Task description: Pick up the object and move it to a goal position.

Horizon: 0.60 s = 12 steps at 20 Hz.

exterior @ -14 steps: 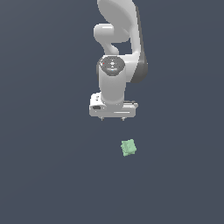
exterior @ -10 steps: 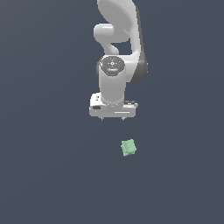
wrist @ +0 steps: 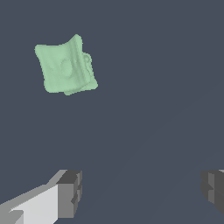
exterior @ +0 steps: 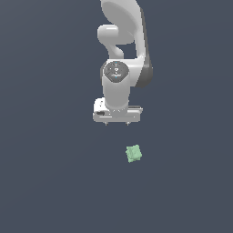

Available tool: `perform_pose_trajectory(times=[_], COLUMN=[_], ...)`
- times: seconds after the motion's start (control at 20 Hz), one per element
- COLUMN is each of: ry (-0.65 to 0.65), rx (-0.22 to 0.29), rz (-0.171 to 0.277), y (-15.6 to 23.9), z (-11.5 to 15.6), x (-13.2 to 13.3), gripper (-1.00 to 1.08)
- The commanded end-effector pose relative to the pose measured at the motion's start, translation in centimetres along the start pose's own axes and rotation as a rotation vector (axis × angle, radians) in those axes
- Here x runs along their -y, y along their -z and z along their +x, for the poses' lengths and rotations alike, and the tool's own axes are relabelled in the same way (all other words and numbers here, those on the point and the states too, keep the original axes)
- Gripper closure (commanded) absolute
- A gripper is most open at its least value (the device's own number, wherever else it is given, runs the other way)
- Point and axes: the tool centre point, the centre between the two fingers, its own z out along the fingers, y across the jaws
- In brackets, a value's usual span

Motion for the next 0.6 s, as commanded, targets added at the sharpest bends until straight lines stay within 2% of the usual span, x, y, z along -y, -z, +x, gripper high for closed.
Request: perform_pose_trajectory(times=[0.0, 0.55], ry=[0.001, 0.060], rx=[0.000, -0.021], rz=[0.000, -0.009], y=[0.0, -1.0], z=[0.0, 2.9], x=[0.0, 1.9], gripper=[-0.92, -0.92])
